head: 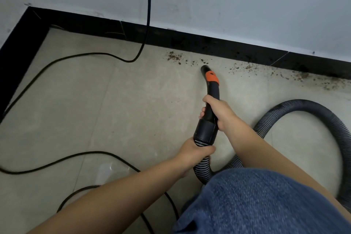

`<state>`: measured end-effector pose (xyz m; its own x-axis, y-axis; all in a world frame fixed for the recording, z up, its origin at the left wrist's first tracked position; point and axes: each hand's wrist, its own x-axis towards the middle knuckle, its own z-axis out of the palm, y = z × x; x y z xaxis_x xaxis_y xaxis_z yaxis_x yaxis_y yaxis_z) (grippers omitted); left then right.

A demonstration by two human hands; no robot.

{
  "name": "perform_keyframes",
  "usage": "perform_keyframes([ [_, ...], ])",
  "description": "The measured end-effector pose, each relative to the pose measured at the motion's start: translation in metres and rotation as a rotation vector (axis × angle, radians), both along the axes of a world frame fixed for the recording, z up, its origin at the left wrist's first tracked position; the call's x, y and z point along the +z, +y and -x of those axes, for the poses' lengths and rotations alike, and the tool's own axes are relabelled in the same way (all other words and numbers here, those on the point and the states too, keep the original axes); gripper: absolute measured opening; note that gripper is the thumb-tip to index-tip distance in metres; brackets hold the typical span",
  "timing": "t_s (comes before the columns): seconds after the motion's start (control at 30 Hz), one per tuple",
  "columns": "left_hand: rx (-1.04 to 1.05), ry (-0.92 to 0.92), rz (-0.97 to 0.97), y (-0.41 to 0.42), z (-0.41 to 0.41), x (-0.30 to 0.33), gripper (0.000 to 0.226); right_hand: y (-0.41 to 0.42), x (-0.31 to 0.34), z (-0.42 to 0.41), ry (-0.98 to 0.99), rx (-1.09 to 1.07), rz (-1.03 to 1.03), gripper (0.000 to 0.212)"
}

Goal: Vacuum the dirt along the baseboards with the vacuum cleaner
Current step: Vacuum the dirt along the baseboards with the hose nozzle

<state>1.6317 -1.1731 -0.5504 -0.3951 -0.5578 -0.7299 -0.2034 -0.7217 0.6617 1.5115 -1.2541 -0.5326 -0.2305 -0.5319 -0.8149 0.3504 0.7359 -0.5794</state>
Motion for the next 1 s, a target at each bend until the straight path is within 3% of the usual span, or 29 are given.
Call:
perform_keyframes([
  [0.83, 0.039, 0.034, -0.030, -0.033, 0.016, 0.009, 0.012, -0.029, 0.000, 0.018, 0.048, -0.039, 0.037, 0.013],
  [1.0, 0.088, 0.041, -0.043, -0.040, 0.018, 0.014, 0.012, -0.045, 0.007, 0.015, 0.044, 0.090, 0.026, 0.015],
])
